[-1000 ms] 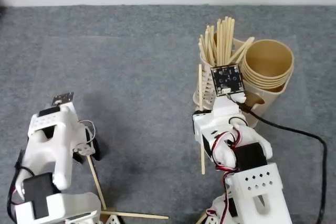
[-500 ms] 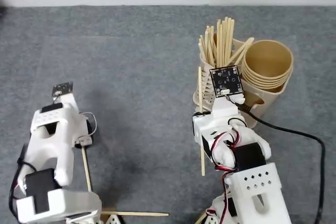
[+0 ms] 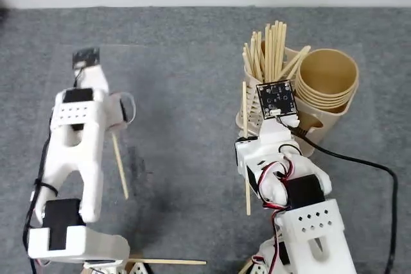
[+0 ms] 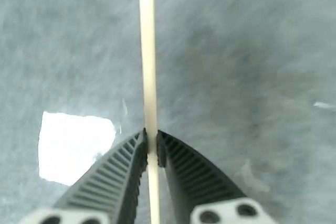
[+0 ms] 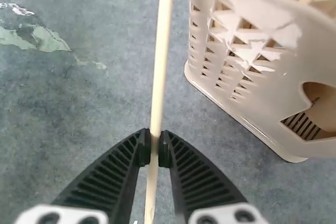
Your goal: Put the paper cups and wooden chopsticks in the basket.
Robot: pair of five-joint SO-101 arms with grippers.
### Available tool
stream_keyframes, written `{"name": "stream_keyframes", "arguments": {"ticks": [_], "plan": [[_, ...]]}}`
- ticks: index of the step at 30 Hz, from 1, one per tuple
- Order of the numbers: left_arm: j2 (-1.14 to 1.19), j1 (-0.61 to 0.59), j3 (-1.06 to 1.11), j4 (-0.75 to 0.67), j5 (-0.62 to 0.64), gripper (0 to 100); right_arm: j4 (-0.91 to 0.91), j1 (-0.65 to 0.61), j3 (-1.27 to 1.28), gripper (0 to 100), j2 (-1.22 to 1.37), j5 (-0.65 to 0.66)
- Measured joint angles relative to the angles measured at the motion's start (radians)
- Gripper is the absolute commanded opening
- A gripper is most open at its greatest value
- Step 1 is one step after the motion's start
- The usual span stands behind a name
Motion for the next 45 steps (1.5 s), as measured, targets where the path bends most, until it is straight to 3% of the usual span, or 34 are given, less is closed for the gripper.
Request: {"name": "stream_keyframes", "arguments": {"ticks": [5,13,19,26,37,39,43,45], "plan": [[0.000,0.044,-0.140,0.043,0.038,1,0.000,0.000,-0.028,0.8,0.000,0.000],[0.000,0.044,-0.203,0.058,0.049,1,-0.041,0.000,-0.295,0.8,-0.005,0.000],[0.000,0.044,-0.203,0.058,0.081,1,-0.305,0.005,-0.368,0.8,-0.006,0.064],[0.000,0.044,-0.203,0.058,0.086,1,-0.635,0.129,-0.365,0.8,-0.006,0.106],[0.000,0.044,-0.203,0.058,0.086,1,-0.980,0.230,-0.140,1.5,0.192,0.109],[0.000,0.044,-0.203,0.058,0.086,1,-0.988,0.227,-0.114,5.8,0.239,0.109],[0.000,0.044,-0.204,0.058,0.086,1,-0.970,0.227,-0.107,24.5,0.287,0.109],[0.000,0.046,-0.216,0.058,0.086,1,-0.945,0.227,-0.107,27.7,0.285,0.109]]}}
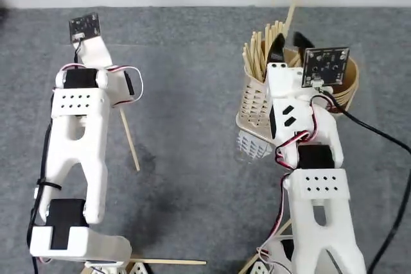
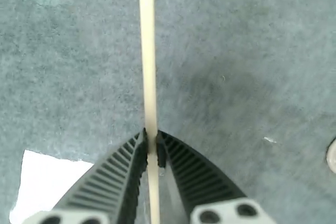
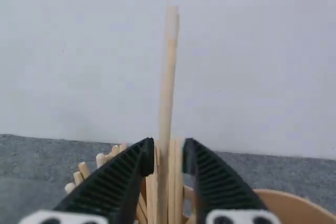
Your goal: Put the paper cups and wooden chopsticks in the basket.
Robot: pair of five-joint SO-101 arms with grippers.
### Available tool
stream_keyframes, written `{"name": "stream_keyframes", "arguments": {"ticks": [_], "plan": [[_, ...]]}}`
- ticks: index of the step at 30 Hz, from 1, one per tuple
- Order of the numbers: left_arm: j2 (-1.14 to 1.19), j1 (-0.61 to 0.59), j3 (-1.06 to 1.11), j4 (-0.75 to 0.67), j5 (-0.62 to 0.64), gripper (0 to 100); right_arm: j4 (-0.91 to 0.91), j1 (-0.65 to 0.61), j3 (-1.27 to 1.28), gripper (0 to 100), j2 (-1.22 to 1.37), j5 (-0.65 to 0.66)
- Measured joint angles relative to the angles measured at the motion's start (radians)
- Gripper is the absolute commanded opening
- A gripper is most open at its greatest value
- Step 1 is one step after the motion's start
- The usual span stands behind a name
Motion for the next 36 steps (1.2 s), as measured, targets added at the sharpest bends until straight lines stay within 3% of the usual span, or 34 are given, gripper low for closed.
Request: {"name": "stream_keyframes", "arguments": {"ticks": [4,8,11,16,21,31,36], "plan": [[-0.081,0.034,-0.021,0.000,0.000,1,0.084,-0.002,0.000,20.0,-0.066,0.000],[-0.189,0.091,-0.077,0.000,0.000,1,0.292,-0.092,0.000,0.9,-0.215,0.000],[-0.233,0.121,-0.123,-0.026,0.008,1,0.491,-0.183,0.015,4.0,-0.301,0.000],[-0.252,0.146,-0.173,-0.144,0.080,1,0.726,-0.311,0.140,0.8,-0.338,0.000],[-0.252,0.222,-0.215,-0.276,0.098,1,0.692,-0.373,0.308,0.9,-0.338,0.000],[-0.252,0.433,-0.206,-0.690,0.097,1,0.588,-0.416,0.491,0.9,-0.299,0.000],[-0.252,0.565,-0.055,-0.942,-0.025,1,0.588,-0.420,0.491,0.9,-0.261,0.000]]}}
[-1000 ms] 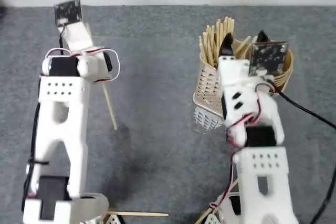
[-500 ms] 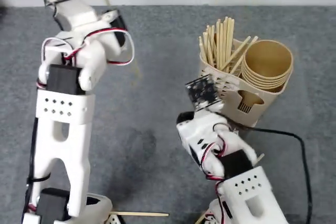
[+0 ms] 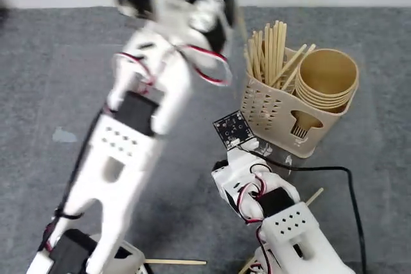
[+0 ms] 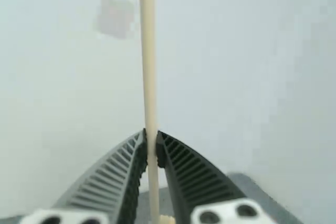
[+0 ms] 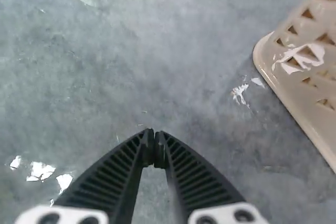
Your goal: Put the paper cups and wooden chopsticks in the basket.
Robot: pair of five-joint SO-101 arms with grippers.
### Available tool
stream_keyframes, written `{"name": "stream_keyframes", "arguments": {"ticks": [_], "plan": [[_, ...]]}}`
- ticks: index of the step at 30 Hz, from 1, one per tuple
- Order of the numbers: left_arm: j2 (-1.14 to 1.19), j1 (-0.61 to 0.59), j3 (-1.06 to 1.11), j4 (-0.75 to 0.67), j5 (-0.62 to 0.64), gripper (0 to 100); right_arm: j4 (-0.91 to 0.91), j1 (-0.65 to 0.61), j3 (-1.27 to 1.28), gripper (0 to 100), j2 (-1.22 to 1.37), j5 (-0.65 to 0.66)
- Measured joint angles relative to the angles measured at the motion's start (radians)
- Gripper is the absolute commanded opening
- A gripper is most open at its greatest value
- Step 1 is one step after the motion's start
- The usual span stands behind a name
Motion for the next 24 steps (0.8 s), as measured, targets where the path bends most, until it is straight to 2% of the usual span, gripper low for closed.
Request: {"name": "stream_keyframes", "arguments": {"ticks": [4,6,10,14,24], "plan": [[0.040,0.069,0.120,-0.198,-0.086,1,0.000,0.000,0.000,0.9,0.018,0.000],[0.071,0.086,0.133,-0.219,-0.106,1,0.000,0.000,0.000,0.9,0.018,0.000],[0.115,0.104,0.137,-0.206,-0.117,3,0.000,0.000,0.000,0.9,0.018,0.000],[0.121,0.100,0.137,-0.137,-0.120,14,0.000,0.002,0.000,0.9,0.018,0.000],[0.106,0.080,0.130,-0.018,-0.118,10,0.000,0.002,0.000,1.0,0.018,0.000]]}}
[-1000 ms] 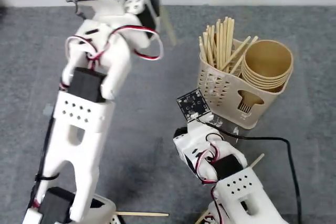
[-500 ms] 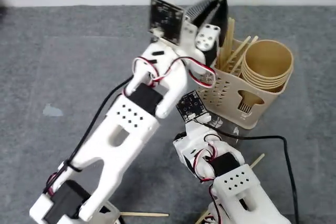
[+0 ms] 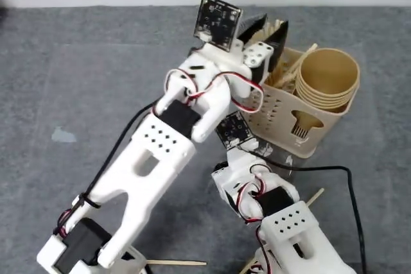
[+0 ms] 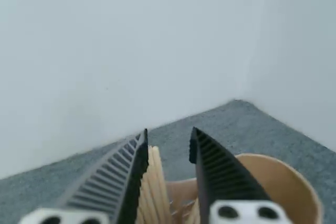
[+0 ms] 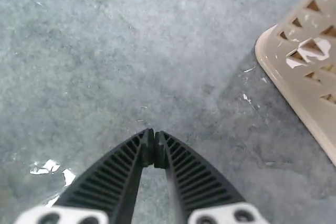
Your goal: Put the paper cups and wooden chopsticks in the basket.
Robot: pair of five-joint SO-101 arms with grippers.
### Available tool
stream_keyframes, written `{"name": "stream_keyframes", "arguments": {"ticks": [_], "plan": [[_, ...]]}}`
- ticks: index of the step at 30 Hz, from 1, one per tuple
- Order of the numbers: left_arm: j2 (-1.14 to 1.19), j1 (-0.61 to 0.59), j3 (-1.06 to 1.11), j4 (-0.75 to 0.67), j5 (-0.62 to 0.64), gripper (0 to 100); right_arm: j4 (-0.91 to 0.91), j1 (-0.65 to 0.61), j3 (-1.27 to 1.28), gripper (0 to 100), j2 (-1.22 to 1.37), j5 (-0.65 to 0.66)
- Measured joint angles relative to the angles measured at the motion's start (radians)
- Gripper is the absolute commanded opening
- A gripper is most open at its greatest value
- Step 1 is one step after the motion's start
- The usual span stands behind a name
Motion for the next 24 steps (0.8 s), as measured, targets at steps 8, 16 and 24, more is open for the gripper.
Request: {"name": "stream_keyframes", "arguments": {"ticks": [8,16,24], "plan": [[-0.242,-0.110,0.018,0.264,0.103,1,0.256,0.000,-0.112,1.3,0.000,0.000],[-0.517,-0.265,0.281,0.334,0.124,1,0.597,0.080,-0.353,9.8,0.000,-0.009],[-0.758,-0.350,0.514,0.334,0.127,2,0.721,0.344,-0.374,11.4,0.000,-0.041]]}}
